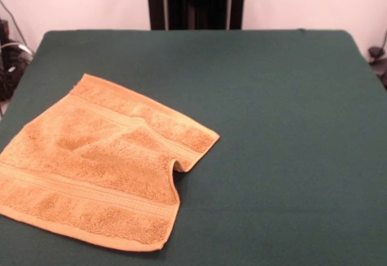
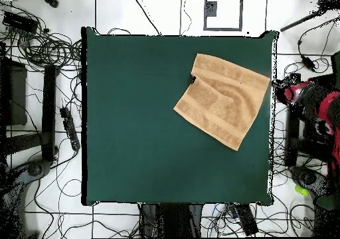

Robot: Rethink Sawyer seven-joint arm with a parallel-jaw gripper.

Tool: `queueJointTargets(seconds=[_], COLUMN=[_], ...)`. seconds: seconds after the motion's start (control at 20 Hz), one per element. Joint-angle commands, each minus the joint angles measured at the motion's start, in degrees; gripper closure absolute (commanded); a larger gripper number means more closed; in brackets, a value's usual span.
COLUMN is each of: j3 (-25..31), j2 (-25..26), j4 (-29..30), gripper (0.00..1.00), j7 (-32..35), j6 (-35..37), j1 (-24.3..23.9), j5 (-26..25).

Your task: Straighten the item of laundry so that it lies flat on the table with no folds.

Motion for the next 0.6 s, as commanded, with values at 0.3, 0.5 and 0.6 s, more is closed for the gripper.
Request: queueJointTargets(seconds=[0.3,0.5,0.6], j3=[-7.0,-14.6,-20.6], j2=[-7.2,-8.1,-8.2], j4=[12.4,11.2,9.3], gripper=[0.00,0.00,0.00], j7=[26.5,28.0,29.8], j6=[-20.0,-24.9,-24.3], j1=[9.2,15.6,20.2], j5=[1.4,0.6,0.8])
